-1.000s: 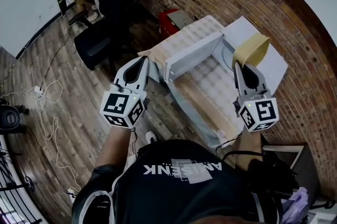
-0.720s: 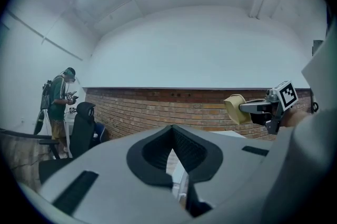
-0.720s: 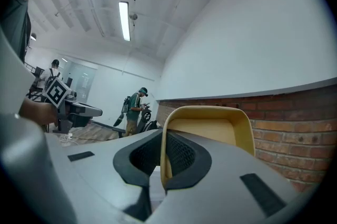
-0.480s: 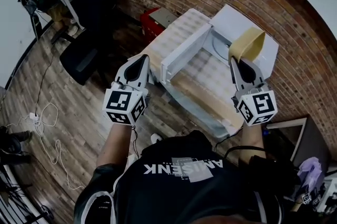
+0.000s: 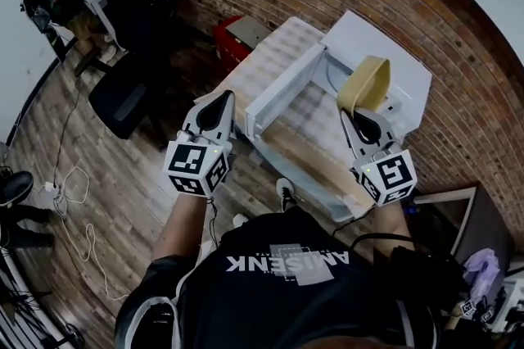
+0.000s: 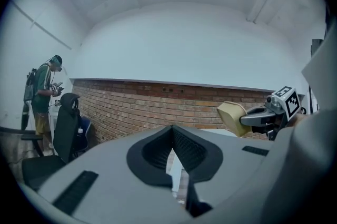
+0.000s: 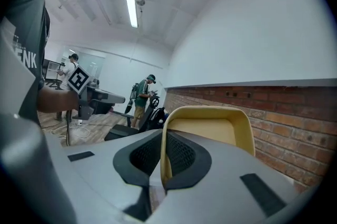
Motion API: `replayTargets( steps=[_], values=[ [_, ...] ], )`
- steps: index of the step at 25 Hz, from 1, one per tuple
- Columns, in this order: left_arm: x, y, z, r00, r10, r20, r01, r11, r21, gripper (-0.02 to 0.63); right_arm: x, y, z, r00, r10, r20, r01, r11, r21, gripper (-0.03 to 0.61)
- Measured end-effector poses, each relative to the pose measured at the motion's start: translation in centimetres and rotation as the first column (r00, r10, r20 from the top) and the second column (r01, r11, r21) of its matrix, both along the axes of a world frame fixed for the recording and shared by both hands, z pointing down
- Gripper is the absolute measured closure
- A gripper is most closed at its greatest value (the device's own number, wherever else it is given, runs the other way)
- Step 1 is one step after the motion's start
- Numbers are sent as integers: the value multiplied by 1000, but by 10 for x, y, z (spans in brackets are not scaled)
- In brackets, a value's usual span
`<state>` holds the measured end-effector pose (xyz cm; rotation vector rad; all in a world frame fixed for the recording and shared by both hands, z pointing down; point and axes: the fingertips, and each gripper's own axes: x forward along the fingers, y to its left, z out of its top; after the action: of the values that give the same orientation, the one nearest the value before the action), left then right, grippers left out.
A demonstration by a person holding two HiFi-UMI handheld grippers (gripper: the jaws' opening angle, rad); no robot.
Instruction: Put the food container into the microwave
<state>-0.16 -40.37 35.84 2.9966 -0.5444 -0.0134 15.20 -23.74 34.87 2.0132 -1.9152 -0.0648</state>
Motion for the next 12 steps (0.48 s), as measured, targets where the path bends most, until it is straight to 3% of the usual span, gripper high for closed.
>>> replayTargets(
  steps=[7, 12],
  values=[
    [26, -5, -11, 1000, -2, -3, 2, 1000, 23, 601, 10, -15, 38, 995, -96, -15, 94, 991, -99, 534],
    [34, -14, -12, 1000, -15, -2, 15, 1000, 23, 601, -6, -32, 65, 978, -205, -39, 195, 965, -175, 534]
  ],
)
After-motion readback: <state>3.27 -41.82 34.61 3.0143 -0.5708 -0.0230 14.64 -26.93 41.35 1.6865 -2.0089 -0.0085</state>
